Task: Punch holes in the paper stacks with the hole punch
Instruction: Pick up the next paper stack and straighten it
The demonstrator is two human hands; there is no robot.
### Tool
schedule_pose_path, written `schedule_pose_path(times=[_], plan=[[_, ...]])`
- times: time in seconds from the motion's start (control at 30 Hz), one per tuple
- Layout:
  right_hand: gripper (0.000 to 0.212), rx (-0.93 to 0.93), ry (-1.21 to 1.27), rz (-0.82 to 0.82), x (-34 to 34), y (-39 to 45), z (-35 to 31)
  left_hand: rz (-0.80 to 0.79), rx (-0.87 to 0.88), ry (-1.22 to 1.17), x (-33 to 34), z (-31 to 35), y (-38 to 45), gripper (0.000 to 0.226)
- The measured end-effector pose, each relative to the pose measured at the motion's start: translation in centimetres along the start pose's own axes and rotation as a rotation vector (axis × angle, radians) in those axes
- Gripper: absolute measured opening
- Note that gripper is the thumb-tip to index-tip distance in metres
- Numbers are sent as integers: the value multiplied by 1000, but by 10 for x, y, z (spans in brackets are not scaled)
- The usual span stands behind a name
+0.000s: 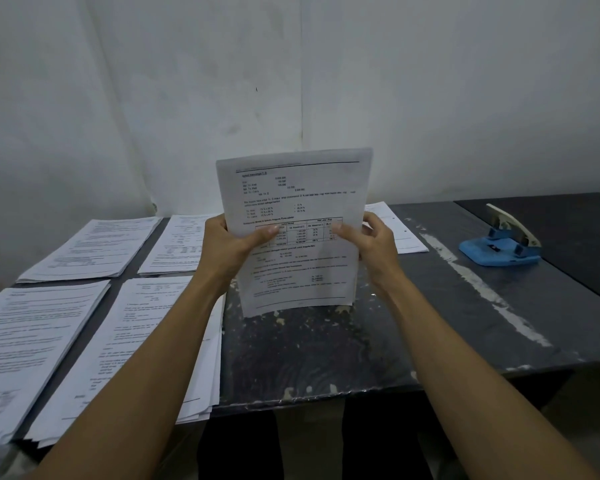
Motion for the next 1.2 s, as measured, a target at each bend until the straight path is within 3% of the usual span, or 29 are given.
schedule_pose_path(times=[0.1, 0.23, 0.53, 0.9, 1.03, 1.2], plan=[[61, -18, -23, -55, 11, -1, -4, -15, 10, 3, 0, 1, 0, 40], [66, -36, -5, 14, 20, -1, -5, -20, 21, 2, -1, 1, 0, 32], [75, -42, 30, -33, 28, -5, -8, -12, 25, 11, 0, -2, 1, 38], [58, -62, 56, -67, 11, 4, -23, -3, 48, 10, -11, 11, 7, 44], [55, -66, 27, -109, 20, 7, -23, -54, 103, 50, -3, 17, 7, 28], [46, -26, 0, -83, 23, 8, -17, -12, 118, 51, 3, 15, 4, 29]])
Point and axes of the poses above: each hand's wrist, its own y-axis towards the middle knuckle, its own x-axis out of the palm, z = x × y, the point moved 1 cm from there along y, towards the middle knuckle, and after that the axes turned 6 degrees about -x, right-handed, at the moved point
